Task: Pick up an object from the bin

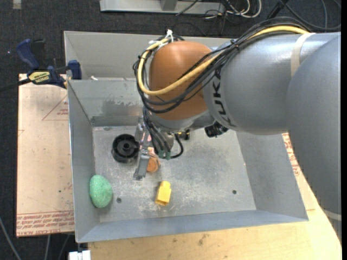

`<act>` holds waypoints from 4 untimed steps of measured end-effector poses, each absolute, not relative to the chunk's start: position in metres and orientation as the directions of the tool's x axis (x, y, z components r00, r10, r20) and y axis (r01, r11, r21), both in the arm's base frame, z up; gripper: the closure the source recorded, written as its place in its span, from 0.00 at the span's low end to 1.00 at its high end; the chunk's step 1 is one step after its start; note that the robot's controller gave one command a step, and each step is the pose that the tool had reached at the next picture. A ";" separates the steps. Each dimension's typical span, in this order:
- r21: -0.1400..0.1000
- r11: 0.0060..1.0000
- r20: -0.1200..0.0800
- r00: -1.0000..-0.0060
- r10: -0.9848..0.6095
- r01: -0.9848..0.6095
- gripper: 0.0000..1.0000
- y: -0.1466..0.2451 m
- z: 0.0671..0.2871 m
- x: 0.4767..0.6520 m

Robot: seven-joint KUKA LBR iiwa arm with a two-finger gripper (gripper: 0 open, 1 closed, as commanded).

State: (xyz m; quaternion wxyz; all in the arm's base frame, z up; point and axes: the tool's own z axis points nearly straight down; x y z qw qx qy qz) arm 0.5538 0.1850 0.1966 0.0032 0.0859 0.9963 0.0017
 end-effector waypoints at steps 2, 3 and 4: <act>0.002 0.966 -0.001 -0.966 0.259 0.259 0.00 0.179 0.130 0.578; 0.002 0.985 -0.002 -0.985 0.172 0.172 1.00 0.183 0.070 0.607; 0.003 0.985 -0.002 -0.985 0.172 0.172 1.00 0.184 0.070 0.608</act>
Offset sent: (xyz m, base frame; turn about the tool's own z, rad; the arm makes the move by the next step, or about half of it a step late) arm 0.0219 -0.0099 -0.0730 0.1020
